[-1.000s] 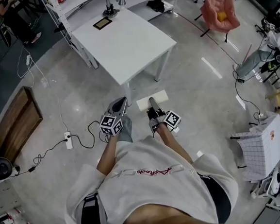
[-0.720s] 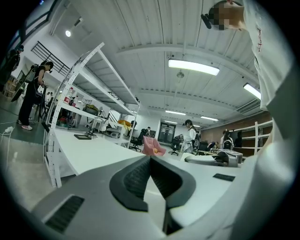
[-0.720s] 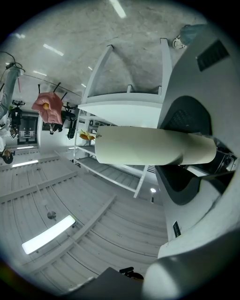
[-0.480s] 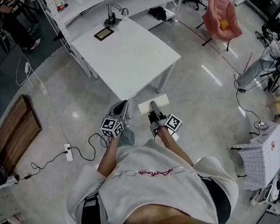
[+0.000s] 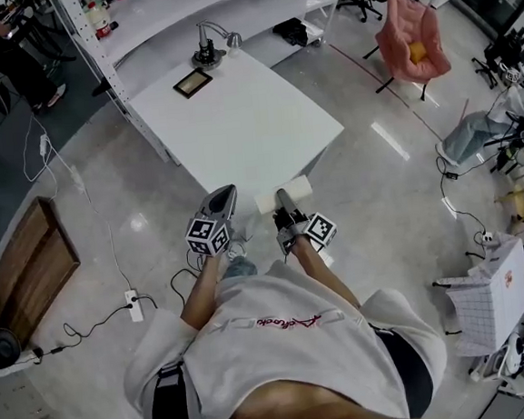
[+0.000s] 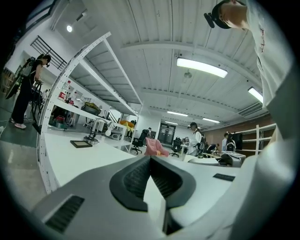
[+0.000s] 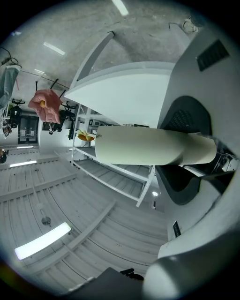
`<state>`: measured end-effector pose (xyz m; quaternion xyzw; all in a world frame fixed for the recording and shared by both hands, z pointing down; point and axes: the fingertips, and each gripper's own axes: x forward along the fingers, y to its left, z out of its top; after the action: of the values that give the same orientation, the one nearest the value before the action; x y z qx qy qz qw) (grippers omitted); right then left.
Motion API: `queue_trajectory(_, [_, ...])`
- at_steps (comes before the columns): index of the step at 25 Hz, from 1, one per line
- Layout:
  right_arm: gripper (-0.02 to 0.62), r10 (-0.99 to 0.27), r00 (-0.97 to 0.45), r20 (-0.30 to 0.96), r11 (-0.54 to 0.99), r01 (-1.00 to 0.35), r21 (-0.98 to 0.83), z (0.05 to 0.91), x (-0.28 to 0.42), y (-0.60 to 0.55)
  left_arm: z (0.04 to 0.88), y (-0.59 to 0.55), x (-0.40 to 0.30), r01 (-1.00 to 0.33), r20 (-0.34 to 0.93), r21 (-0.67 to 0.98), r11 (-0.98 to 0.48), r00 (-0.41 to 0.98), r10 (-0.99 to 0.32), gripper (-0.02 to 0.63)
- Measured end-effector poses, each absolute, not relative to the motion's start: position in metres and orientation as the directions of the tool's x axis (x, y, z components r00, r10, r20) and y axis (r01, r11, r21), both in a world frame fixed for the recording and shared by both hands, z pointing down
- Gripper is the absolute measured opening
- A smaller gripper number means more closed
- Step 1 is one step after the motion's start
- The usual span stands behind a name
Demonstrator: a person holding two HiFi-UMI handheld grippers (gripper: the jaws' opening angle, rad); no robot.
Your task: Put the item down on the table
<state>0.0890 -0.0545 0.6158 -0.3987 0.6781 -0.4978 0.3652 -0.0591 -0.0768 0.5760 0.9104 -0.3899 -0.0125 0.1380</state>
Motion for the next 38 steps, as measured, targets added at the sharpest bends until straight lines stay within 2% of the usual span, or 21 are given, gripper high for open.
queue_trajectory(11, [0.189, -0.935, -0.352, -0.051, 0.13, -0.206, -0.97, 0.624, 0.074, -0.129, 0.576, -0.154, -0.082, -0.685, 0.102, 0.269, -0.678, 0.72, -0.687, 0.018])
queue_trajectory(17, [0.189, -0.937, -0.338, -0.09, 0.152, -0.16, -0.975, 0.615, 0.049, -0.17, 0.583, -0.193, -0.102, -0.669, 0.111, 0.273, -0.691, 0.736, -0.668, 0.017])
queue_trajectory(20, [0.189, -0.944, -0.322, -0.07, 0.138, -0.193, -0.971, 0.619, 0.048, -0.181, 0.584, -0.207, -0.105, -0.658, 0.116, 0.275, -0.701, 0.747, -0.655, 0.018])
queue_trajectory(28, [0.189, -0.949, -0.311, -0.053, 0.112, -0.175, -0.978, 0.627, 0.053, -0.188, 0.595, -0.218, -0.094, -0.646, 0.124, 0.299, -0.703, 0.757, -0.642, 0.017])
queue_trajectory(38, [0.189, -0.922, -0.382, -0.057, 0.134, -0.178, -0.975, 0.628, 0.076, -0.218, 0.593, -0.238, -0.068, -0.689, 0.135, 0.296, -0.662, 0.716, -0.685, 0.017])
